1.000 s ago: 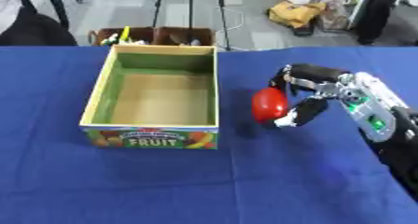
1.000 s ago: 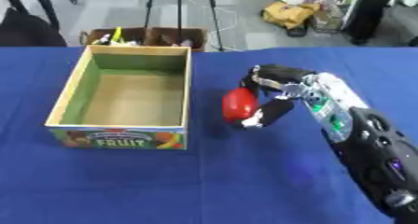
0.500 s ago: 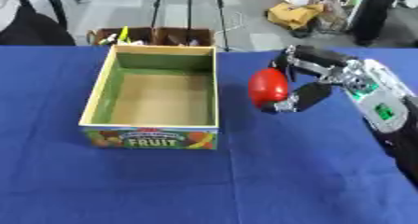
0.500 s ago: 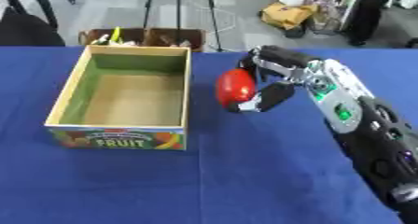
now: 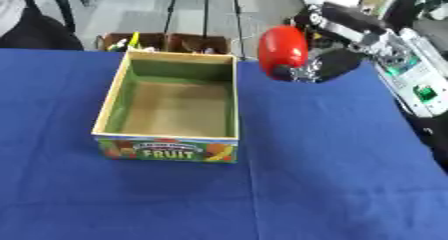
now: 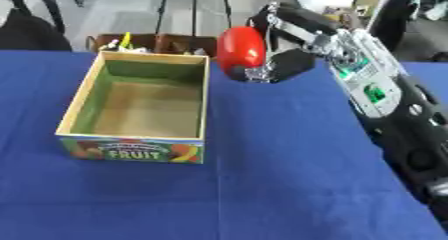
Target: Pick up objects on the table and place them in the box.
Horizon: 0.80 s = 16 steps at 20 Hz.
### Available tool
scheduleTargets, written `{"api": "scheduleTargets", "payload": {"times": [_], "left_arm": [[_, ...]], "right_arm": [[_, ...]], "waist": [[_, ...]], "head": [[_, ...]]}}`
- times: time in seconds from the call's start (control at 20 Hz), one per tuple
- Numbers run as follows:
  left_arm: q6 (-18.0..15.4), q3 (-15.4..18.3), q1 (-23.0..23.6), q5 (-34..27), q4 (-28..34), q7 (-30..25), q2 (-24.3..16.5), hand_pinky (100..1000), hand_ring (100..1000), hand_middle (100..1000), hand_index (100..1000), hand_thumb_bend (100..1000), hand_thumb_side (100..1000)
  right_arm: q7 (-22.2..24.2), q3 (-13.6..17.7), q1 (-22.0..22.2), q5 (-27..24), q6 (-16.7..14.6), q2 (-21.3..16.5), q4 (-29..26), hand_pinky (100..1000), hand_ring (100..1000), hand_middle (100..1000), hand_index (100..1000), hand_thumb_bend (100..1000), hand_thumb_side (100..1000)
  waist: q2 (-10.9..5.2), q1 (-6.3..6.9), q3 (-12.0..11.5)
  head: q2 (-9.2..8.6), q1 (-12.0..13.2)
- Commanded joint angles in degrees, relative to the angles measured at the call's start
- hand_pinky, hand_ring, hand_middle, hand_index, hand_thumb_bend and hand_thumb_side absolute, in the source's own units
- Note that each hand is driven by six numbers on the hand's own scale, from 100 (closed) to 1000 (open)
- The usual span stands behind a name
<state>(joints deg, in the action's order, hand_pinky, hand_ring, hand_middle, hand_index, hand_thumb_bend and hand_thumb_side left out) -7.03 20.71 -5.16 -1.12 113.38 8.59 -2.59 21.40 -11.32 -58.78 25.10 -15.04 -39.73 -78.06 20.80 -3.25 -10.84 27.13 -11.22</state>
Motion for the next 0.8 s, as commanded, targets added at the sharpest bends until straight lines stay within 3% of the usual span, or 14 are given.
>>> {"api": "scheduleTargets", "payload": {"times": [0.05,0.55,0.8], "left_arm": [[-0.06,0.14,-0.74,0.08,1.21,-0.08,-1.42,100,180,491,340,100,759],[-0.61,0.12,-1.12,0.21,1.21,-0.19,-1.56,100,179,491,339,100,758],[-0.95,0.19,-1.12,0.3,1.21,-0.24,-1.4,100,159,492,338,100,756]], "right_arm": [[-0.69,0.58,-2.88,-1.31,0.38,-0.79,0.35,410,533,339,375,144,678],[-2.96,1.77,-8.51,0.47,1.16,3.08,7.88,409,529,331,364,163,664],[-4.17,1.09,-9.62,4.41,-0.72,3.89,11.2,417,542,341,372,115,696]], "waist": [[-0.86,-0.1,-0.69],[0.0,-1.51,-5.64],[0.7,-2.15,-7.17]], "head": [[-0.84,-1.53],[-2.89,-7.99],[-3.98,-9.68]]}}
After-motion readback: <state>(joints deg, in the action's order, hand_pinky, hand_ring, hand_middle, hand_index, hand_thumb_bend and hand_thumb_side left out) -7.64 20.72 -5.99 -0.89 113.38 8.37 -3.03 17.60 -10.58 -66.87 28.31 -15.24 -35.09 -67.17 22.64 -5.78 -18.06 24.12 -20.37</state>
